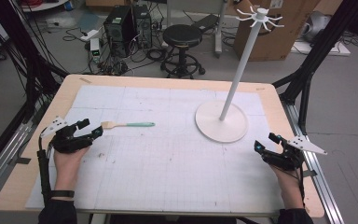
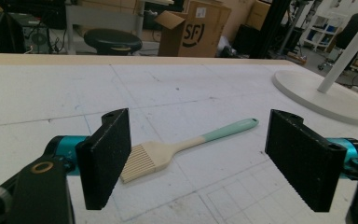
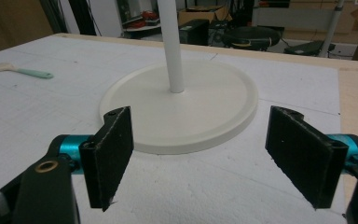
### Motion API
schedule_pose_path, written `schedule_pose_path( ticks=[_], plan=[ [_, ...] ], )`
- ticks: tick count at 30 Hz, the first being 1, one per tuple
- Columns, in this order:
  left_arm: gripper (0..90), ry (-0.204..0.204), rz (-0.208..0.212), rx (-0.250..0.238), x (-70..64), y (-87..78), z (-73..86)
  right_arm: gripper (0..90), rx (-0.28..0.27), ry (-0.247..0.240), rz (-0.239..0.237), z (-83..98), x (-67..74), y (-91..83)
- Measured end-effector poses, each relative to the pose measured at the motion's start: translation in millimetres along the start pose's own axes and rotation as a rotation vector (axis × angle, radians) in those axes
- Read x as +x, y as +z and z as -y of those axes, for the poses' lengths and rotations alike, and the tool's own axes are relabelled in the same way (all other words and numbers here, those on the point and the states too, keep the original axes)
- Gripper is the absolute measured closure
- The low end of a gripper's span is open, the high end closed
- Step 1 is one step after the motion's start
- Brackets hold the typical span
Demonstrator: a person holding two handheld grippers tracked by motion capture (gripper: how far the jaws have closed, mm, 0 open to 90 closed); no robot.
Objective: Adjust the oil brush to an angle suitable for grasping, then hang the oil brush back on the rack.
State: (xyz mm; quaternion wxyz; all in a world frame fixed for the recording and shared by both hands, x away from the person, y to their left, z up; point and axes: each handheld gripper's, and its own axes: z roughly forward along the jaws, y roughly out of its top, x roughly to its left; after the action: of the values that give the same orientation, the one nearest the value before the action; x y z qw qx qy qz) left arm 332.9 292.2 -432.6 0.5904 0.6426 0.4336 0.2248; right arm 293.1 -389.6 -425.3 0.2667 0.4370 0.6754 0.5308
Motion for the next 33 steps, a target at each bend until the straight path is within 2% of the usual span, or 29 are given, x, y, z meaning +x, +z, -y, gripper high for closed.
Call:
schedule_pose_path(
  ticks=[8, 13, 18, 20, 22, 26, 28, 31, 33],
  plan=[
    [23.3, 0.0, -0.001, 0.012, 0.3, -1.2, 0.0, 22.5, 0.002, 0.006, 0.0, 0.4, -0.8, 1.2],
    [23.7, 0.004, 0.007, 0.0, -0.9, 1.4, 0.2, 22.6, -0.005, -0.003, -0.001, -0.1, -0.9, 0.9],
    [24.0, -0.009, 0.0, -0.012, -0.4, 1.6, -0.5, 22.6, -0.005, 0.011, 0.001, 0.4, -1.8, -1.7],
    [24.0, -0.003, 0.023, -0.027, -3.0, 2.0, -2.7, 22.6, -0.005, 0.013, 0.005, 0.8, -2.2, -2.4],
    [23.7, 0.017, 0.034, -0.009, -5.1, 3.7, -7.8, 22.6, -0.011, 0.012, 0.003, 0.5, -3.1, -2.8],
    [20.6, 0.089, 0.067, 0.001, -11.2, 8.6, -17.2, 22.6, -0.009, 0.014, 0.002, 0.8, -3.2, -3.3],
    [17.2, 0.111, 0.077, 0.041, -12.9, 14.3, -20.0, 22.6, -0.006, 0.018, 0.004, 1.1, -3.5, -3.0],
    [15.1, 0.133, 0.098, 0.053, -15.3, 22.6, -21.9, 22.6, -0.006, 0.014, 0.001, 1.1, -4.0, -1.2],
    [14.4, 0.151, 0.121, 0.079, -16.0, 29.7, -23.9, 22.6, -0.007, 0.008, -0.003, 0.7, -3.7, -0.3]
  ],
)
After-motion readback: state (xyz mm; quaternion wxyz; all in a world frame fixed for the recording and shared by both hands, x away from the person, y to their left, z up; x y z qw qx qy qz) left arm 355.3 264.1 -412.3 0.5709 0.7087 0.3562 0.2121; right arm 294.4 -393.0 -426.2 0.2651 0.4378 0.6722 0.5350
